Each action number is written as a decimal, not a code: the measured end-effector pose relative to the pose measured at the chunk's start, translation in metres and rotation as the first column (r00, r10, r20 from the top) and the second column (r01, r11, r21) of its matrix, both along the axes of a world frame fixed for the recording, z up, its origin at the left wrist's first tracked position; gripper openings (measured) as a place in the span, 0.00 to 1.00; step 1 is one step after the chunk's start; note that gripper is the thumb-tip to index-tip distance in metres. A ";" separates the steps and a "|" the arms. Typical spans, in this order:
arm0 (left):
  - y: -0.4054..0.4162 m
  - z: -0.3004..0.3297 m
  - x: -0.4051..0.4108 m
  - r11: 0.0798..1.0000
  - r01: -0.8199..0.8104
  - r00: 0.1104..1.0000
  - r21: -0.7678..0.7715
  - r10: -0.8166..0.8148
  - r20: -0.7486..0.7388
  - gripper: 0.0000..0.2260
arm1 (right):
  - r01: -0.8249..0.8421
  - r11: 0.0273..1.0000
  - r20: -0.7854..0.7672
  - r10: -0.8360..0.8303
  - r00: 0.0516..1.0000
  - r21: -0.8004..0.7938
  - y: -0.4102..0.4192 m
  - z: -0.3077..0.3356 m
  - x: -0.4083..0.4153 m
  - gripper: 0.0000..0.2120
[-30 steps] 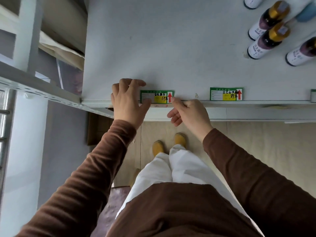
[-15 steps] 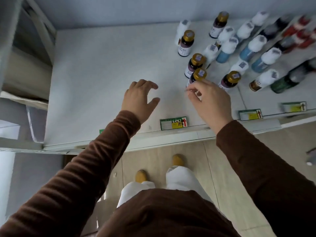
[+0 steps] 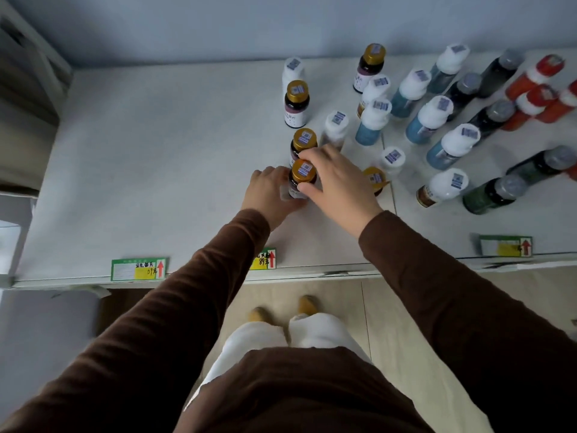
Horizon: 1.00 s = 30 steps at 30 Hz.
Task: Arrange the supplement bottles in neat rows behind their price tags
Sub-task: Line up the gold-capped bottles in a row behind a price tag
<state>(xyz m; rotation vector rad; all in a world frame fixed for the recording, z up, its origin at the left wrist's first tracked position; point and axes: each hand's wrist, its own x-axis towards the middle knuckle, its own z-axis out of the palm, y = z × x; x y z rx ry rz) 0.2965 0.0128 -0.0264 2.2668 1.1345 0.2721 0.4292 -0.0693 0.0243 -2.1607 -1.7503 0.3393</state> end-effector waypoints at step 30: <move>0.084 0.075 -0.219 0.895 0.053 0.925 -0.442 0.123 0.360 0.19 | -0.142 0.990 -0.383 0.141 0.913 0.028 0.094 0.070 -0.168 0.24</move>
